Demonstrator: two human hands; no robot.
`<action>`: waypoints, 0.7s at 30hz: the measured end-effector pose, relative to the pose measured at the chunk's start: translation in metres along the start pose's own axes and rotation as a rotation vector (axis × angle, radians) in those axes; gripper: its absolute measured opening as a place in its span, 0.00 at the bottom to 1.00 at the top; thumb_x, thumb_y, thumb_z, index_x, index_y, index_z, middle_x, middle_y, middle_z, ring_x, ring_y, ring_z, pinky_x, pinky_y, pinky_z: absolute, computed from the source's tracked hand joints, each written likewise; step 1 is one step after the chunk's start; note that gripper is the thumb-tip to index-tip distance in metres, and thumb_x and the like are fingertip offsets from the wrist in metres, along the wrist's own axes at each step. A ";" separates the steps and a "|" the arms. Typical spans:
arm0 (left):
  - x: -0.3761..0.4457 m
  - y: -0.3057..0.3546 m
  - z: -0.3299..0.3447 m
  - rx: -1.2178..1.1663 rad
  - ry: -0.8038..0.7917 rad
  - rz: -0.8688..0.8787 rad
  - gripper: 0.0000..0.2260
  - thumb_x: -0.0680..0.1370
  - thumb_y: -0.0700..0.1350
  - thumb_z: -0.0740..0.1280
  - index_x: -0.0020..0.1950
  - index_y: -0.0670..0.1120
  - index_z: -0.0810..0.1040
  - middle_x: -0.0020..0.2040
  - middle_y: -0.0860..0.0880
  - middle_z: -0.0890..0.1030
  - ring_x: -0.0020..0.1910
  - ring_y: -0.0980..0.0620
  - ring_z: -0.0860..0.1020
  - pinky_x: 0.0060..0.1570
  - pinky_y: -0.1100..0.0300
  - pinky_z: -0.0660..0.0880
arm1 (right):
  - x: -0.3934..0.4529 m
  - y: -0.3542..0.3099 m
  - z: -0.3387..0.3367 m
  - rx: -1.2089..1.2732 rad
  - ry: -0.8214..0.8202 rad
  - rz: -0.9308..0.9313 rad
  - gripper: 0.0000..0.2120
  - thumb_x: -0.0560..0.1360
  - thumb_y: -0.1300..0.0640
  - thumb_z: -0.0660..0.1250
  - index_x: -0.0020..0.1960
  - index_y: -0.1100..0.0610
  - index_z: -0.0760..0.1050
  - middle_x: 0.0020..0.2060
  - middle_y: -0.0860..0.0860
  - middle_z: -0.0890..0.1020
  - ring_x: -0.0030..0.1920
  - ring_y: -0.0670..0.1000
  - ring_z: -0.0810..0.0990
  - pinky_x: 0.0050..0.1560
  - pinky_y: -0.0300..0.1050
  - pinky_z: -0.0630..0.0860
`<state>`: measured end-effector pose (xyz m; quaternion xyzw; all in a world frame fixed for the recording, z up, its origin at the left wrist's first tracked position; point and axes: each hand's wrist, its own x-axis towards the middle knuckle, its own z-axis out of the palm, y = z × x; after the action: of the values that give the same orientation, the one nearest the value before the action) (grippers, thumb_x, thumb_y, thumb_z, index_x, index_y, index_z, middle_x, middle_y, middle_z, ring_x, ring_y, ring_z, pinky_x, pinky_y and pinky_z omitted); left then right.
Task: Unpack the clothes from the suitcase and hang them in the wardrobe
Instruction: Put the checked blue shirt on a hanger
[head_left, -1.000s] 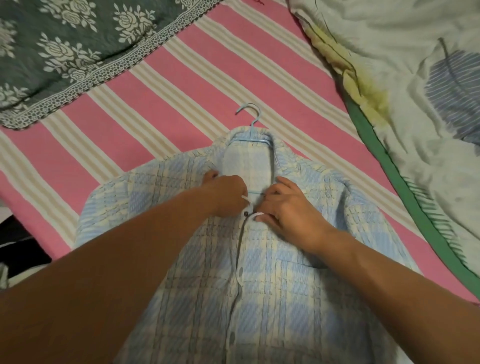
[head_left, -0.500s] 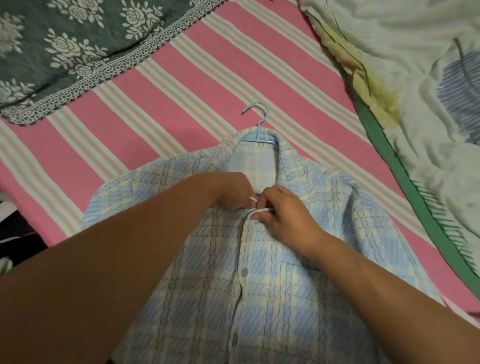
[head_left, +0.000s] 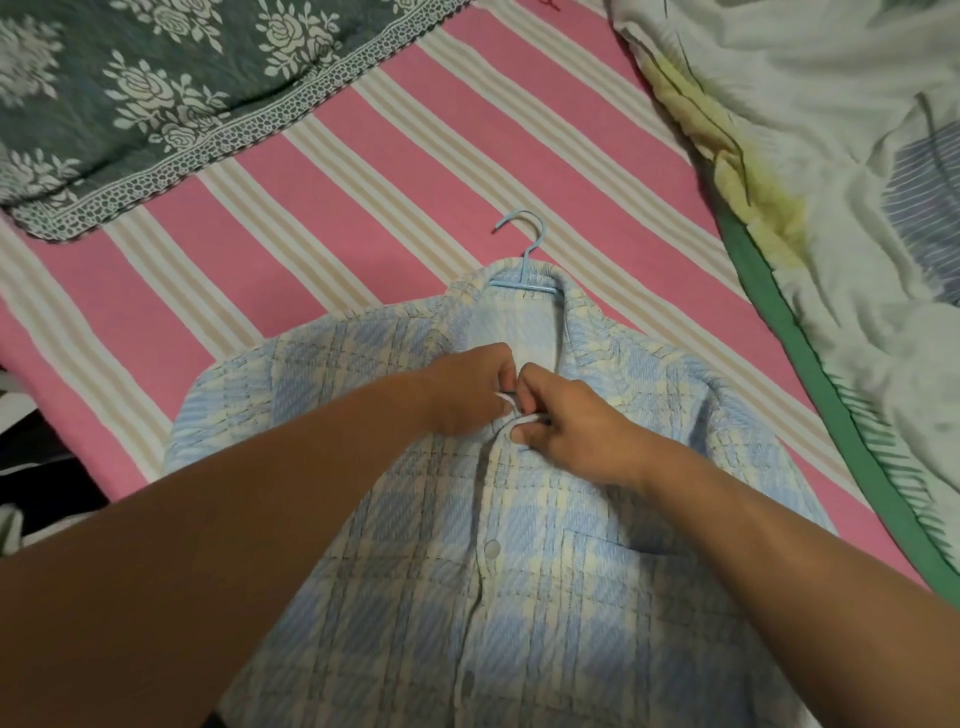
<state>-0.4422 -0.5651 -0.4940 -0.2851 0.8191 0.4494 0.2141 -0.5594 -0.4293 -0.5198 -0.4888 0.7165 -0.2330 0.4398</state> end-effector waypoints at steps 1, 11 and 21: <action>0.000 0.001 -0.001 0.020 -0.008 0.002 0.05 0.81 0.44 0.65 0.53 0.48 0.70 0.51 0.46 0.78 0.47 0.48 0.75 0.43 0.53 0.71 | 0.001 -0.002 0.001 -0.047 -0.012 -0.029 0.18 0.77 0.66 0.67 0.41 0.50 0.62 0.37 0.47 0.72 0.35 0.44 0.68 0.37 0.46 0.72; 0.004 -0.007 -0.009 -0.014 -0.058 -0.037 0.01 0.82 0.45 0.67 0.53 0.49 0.77 0.42 0.53 0.77 0.38 0.56 0.73 0.37 0.59 0.68 | -0.017 0.024 0.008 -0.079 0.167 -0.210 0.07 0.74 0.58 0.75 0.50 0.50 0.83 0.46 0.41 0.84 0.50 0.42 0.81 0.75 0.45 0.62; 0.003 0.001 -0.005 -0.060 -0.035 -0.057 0.04 0.81 0.45 0.68 0.55 0.47 0.78 0.42 0.52 0.76 0.37 0.56 0.72 0.36 0.59 0.67 | -0.024 0.031 0.022 0.007 0.304 -0.194 0.08 0.73 0.63 0.75 0.46 0.50 0.81 0.45 0.46 0.84 0.49 0.47 0.82 0.70 0.45 0.68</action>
<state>-0.4456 -0.5702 -0.4930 -0.3069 0.7928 0.4724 0.2325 -0.5524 -0.3932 -0.5450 -0.5134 0.7234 -0.3480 0.3033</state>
